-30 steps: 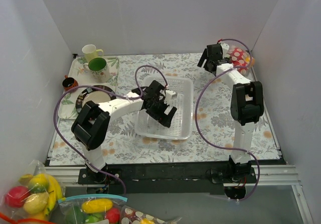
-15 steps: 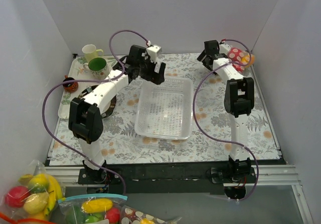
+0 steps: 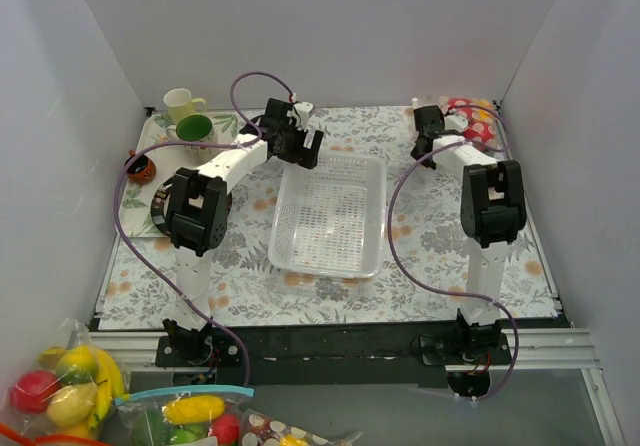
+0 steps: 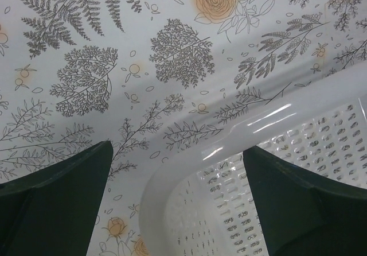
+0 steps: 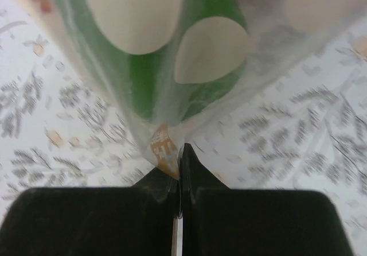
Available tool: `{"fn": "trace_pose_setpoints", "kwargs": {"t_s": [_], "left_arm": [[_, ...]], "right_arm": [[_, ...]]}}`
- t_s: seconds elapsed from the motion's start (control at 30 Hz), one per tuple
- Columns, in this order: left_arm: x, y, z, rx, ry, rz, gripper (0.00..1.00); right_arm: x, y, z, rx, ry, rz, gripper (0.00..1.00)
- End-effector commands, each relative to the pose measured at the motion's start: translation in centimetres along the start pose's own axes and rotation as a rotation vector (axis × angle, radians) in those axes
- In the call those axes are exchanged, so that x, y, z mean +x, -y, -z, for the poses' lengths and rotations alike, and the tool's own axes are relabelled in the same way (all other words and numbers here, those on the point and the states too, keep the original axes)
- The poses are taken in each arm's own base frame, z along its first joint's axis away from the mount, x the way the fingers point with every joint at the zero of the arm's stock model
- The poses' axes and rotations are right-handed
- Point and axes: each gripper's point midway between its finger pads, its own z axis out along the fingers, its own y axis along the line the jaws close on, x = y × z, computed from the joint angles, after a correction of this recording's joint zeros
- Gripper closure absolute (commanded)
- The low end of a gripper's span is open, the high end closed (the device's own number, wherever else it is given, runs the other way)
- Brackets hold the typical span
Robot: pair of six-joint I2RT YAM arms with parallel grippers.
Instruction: Open the zip-top bag and remove the fake food
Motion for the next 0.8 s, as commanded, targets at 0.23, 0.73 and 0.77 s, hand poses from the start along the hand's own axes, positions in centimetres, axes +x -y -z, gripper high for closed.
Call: {"fn": "trace_pose_setpoints", "kwargs": {"t_s": [0.23,0.73,0.77], "left_arm": [[-4.3,-0.2,2.0,-0.033,0.127,-0.004,0.02],[-4.3,1.2,3.5,0.023,0.12,0.005,0.02],[-4.6,1.3,3.8,0.026,0.126,-0.001,0.02]], "right_arm": [[7.1,6.0,13.0,-0.146,0.042,0.105,0.99],[2.1,15.0,19.7,-0.052,0.132,0.051,0.58],[1.5,14.6,20.1,-0.049,0.132,0.075,0.48]]}}
